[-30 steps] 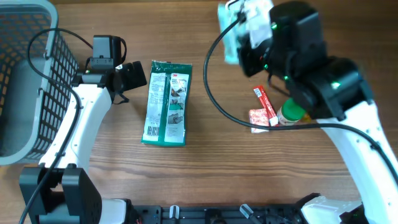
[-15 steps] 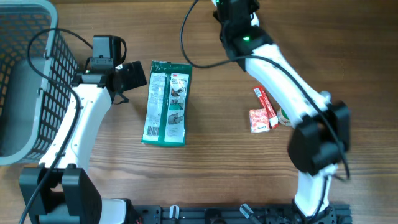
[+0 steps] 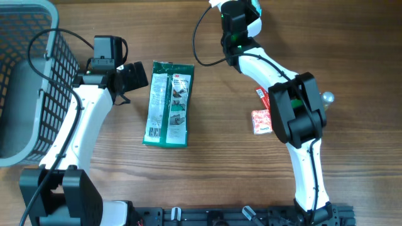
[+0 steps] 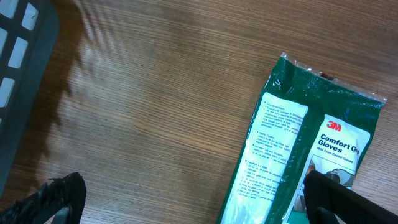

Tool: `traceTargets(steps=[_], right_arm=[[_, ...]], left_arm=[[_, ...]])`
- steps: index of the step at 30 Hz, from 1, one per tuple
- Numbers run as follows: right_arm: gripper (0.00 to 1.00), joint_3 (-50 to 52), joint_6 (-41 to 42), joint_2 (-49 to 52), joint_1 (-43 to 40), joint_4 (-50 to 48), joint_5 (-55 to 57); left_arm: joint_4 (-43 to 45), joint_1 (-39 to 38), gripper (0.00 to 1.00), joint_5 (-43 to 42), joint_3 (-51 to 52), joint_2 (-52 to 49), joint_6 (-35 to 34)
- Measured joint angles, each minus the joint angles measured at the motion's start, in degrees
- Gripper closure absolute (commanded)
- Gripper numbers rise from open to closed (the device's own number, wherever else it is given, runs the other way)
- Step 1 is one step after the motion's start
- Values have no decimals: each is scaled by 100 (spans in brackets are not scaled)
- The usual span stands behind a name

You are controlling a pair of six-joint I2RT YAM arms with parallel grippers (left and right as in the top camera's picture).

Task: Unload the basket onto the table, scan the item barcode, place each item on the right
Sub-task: 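Lower the light green packet beside the red items and open the right gripper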

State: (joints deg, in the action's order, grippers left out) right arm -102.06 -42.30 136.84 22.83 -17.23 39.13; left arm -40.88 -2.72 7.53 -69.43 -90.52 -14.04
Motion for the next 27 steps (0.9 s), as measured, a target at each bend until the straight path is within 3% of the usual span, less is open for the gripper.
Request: traceTargets(steps=[5,10,18,24,27], right_arm=[[96,-9,920,0,4,885,-450],[96,-9,1720,0,-2,1016,-813],[96,-9,1976,-546,-22,1502,-835],[96,-70,2905,-2352,-28,4094,-1499],[96,-142,3753,-2977,-33,6332,-2455]], left_arm=[[0,0,0,0,0,-2,0],[0,0,0,0,0,0,0],[0,0,0,-2,0,-2,0],[2,0,0,2,0,-2,0],[0,0,0,11,0,-2,0]])
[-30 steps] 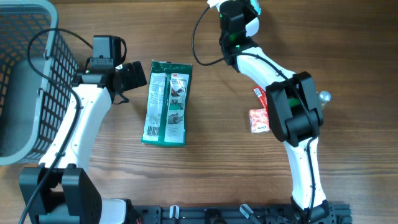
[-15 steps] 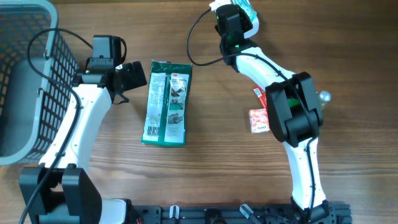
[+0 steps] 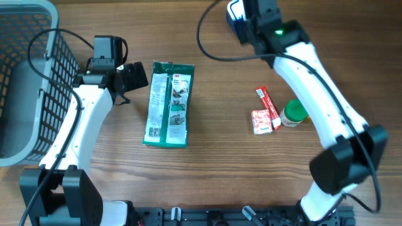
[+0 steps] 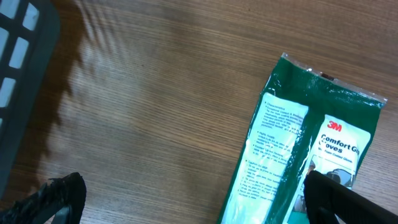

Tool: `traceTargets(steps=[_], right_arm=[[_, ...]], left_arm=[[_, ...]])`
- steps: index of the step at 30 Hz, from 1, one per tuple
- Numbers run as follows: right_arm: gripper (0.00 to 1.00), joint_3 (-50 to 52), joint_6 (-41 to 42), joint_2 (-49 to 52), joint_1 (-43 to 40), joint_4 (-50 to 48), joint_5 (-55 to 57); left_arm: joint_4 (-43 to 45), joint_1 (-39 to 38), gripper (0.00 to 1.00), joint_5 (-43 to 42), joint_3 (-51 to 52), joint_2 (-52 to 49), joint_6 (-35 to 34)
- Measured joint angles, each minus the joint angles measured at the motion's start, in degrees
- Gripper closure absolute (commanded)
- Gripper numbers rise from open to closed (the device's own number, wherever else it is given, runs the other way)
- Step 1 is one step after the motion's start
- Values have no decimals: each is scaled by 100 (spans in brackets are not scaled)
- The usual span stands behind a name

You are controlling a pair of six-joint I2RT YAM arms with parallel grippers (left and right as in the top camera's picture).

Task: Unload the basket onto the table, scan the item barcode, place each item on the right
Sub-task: 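Lower the light green packet beside the red items and open the right gripper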

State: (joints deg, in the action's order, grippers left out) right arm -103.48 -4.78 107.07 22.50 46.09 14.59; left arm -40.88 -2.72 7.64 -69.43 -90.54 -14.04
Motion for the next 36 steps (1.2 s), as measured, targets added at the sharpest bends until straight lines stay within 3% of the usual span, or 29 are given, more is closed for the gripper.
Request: traceTargets(steps=[3,5,9,12,18,20,24,30,36], right_arm=[[96,133,590,44,0,1569,-1099],[96,459,787,140,0,2105,-1720],[96,1231,1178,256,0,2184,-2369],[88,1727,1381,256,0,2057,-2524],[84,2269,1788,256,0,1812,-2061],[59,2277,1945,256,0,1751,-1773],[25,2277,2094,256,0,1521,-1537],[23,2277,2452,256,0,1003,-1499],[23,2277,2763,256,254,282,-2498]], left_arm=[[0,0,0,2,0,0,0],[2,0,0,2,0,0,0],[2,0,0,2,0,0,0],[0,0,0,2,0,0,0],[2,0,0,2,0,0,0],[0,0,0,2,0,0,0],[0,0,0,2,0,0,0],[0,0,0,2,0,0,0],[0,0,0,2,0,0,0]])
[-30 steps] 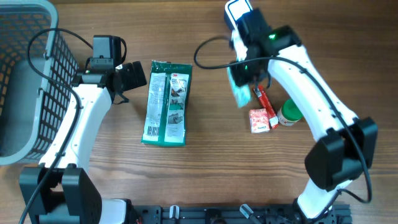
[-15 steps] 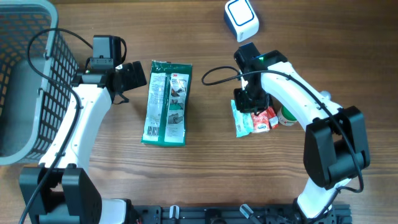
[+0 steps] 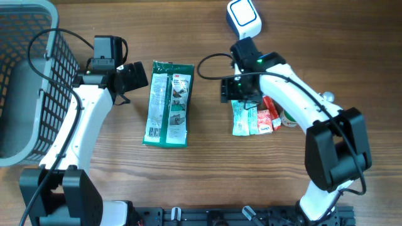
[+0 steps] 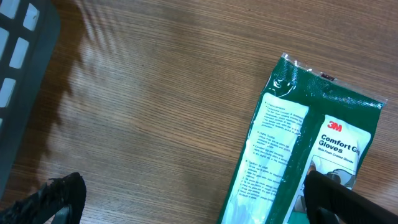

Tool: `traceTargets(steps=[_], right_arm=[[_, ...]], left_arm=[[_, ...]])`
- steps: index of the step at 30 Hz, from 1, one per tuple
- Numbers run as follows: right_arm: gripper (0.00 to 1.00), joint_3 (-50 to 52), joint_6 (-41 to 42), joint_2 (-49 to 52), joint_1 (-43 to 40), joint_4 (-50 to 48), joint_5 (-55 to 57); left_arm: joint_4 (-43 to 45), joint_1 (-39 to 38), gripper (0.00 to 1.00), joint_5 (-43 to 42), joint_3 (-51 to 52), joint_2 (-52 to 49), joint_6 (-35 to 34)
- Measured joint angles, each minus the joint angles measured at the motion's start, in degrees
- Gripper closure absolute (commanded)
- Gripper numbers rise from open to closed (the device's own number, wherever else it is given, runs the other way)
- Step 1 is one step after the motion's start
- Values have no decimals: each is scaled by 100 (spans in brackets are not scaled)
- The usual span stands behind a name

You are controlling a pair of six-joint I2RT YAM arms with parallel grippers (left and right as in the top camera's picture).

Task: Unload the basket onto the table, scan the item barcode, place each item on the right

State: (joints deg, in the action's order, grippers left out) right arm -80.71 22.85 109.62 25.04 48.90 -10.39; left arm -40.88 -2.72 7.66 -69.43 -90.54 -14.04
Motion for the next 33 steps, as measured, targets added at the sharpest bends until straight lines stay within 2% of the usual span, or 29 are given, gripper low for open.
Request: traceTargets(steps=[12,24,30,33], right_arm=[[22,0,481,0,1058,-800,-612],[17,2,566,0,1121,-1445,-579],[11,2,562,0,1119,-1449,-424],[11,2,560,0,1102,-1447,-413]], left_arm=[[0,0,0,0,0,2,0],[0,0,0,0,0,0,0],[57,0,0,-2,0,2,0],[-20,0,0,-476,0,0,0]])
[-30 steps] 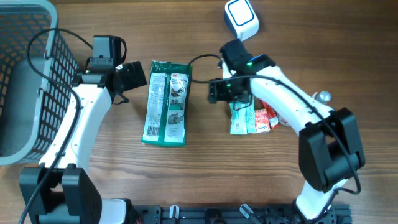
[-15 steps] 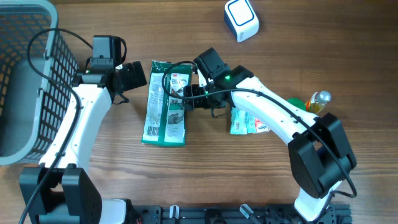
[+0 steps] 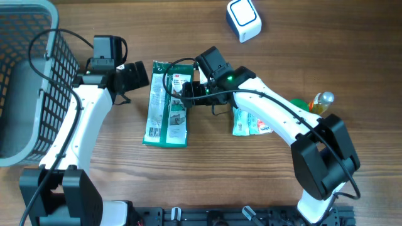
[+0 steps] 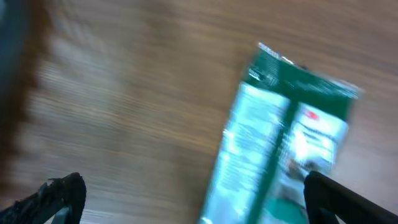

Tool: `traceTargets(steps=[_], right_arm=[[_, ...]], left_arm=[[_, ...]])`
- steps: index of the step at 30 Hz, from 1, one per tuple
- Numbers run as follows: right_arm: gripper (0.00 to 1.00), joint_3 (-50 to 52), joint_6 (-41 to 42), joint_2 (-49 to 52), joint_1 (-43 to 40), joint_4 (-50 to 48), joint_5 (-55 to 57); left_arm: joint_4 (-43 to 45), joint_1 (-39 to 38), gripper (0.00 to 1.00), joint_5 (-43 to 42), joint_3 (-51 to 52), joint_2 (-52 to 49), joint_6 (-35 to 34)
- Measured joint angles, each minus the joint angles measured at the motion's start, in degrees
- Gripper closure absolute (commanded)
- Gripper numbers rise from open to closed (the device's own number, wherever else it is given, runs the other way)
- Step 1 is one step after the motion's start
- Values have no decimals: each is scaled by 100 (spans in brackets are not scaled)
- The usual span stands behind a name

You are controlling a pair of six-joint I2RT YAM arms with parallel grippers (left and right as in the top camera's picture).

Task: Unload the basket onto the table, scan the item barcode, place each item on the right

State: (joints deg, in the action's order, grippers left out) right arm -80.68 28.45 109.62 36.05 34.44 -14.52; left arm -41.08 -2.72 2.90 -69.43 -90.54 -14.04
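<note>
The green 3M gloves package (image 3: 167,107) lies flat on the table, printed side up; it is blurred in the left wrist view (image 4: 280,130). My left gripper (image 3: 137,76) (image 4: 196,196) is open just left of the package's top end, with nothing between its fingers (image 4: 59,196). My right gripper (image 3: 187,90) is over the package's upper right edge; its jaws are too dark to read. The white and blue scanner (image 3: 244,19) rests at the back of the table, apart from both grippers.
A grey wire basket (image 3: 28,81) fills the left side. Small packets (image 3: 250,121) lie under the right arm, and a green bottle (image 3: 318,102) lies on its side to their right.
My right gripper has moved left from above the small packets to the gloves package's upper right edge. The left wrist view is now blurred and shifted. The green bottle now lies further right.
At first my right gripper was at the back of the table by the scanner, and it was still there at the second moment. Then the scanner lay alone and the gripper was above the small packets. Now it is at the gloves package. The left arm stayed beside the package.
</note>
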Motion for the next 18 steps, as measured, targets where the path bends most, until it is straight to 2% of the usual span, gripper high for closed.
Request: traceTargets(steps=[1,2,3,4,5,9,18], right_arm=[[11,0,-20,0,-20,13,0],[11,0,-59,0,-63,39,-4],[11,0,-92,0,-92,52,-13],[11,0,-166,0,-144,70,-52],[11,0,-236,0,-186,72,-107],[11,0,-494,0,-236,157,-229],[11,0,-627,0,-629,280,-765]], left_arm=[[-55,0,3,-286,0,0,0],[-140,-2,22,-651,0,0,-2],[-208,-2,43,-933,0,0,-9],[-289,-2,78,-1187,0,0,-11],[-365,-2,96,-1357,0,0,-9],[-675,-2,96,-1639,11,0,4],[-994,-2,95,-1631,223,0,2]])
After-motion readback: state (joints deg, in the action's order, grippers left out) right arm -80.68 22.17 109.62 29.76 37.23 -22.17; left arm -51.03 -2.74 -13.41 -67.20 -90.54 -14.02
